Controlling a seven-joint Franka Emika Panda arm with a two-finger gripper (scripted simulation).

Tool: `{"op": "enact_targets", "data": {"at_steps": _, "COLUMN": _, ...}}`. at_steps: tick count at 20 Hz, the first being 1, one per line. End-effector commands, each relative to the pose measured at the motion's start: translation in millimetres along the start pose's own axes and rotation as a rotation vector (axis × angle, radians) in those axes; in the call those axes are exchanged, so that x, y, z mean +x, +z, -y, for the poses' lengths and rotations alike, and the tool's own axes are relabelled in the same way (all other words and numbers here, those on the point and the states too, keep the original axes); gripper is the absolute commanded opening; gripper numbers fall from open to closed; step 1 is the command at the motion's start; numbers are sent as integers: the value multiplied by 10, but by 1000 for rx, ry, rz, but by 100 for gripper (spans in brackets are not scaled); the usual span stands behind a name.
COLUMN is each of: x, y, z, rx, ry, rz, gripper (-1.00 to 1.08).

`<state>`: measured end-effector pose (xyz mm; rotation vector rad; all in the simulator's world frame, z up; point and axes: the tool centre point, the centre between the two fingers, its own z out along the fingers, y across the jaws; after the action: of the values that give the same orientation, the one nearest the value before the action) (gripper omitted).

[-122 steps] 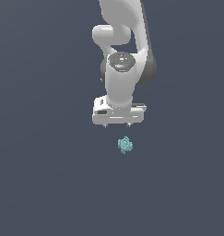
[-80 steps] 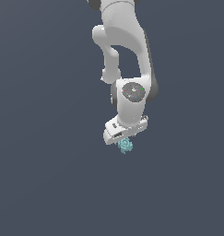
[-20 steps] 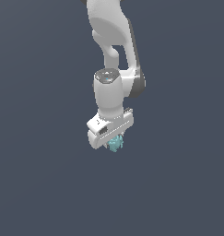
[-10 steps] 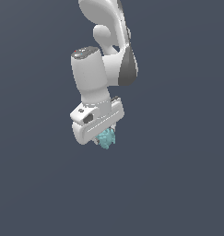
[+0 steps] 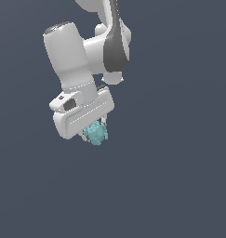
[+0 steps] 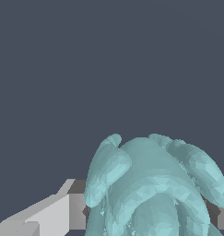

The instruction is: Pick up the object and move it to a goal position.

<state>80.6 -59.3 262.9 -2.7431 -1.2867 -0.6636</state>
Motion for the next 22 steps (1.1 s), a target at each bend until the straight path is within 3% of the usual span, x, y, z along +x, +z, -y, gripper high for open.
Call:
{"op": "enact_targets", "data": {"at_steps": 1, "x": 8, "y": -143, "z": -93, "rx": -4, "ry": -26, "rz": -29, "gripper": -100}}
{"op": "enact_targets", "data": {"at_steps": 22, "x": -18, "y": -1433, "z": -933, "rx": -27, "ry": -249, "rz": -288, "gripper": -100}}
